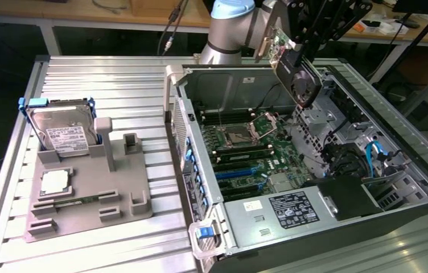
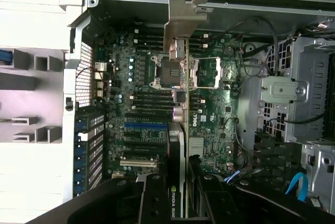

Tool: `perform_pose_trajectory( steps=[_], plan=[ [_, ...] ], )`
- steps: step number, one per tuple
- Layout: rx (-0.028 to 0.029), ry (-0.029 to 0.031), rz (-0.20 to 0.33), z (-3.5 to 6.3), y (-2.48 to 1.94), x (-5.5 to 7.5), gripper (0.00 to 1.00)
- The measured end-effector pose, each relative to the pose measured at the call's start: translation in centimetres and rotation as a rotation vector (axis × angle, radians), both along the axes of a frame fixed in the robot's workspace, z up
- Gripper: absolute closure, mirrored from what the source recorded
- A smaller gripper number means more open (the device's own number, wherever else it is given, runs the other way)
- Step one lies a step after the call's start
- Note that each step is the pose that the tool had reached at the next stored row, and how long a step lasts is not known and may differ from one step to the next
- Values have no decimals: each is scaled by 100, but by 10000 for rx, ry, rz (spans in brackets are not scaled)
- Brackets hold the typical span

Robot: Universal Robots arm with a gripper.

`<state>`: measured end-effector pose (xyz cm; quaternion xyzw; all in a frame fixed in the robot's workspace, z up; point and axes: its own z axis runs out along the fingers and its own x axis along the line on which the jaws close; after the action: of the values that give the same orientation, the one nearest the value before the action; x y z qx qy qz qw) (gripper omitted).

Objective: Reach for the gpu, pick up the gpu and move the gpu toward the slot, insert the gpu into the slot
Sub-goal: 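Insert the gpu into the slot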

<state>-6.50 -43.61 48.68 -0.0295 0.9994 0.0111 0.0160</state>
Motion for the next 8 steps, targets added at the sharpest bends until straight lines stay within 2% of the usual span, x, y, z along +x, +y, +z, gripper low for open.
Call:
perform_pose_trajectory(
  steps=[6, 8],
  plan=[
    [-2, 1, 324, -95, 0, 37, 73],
    [-12, 1, 618, -141, 0, 51, 73]
  ],
)
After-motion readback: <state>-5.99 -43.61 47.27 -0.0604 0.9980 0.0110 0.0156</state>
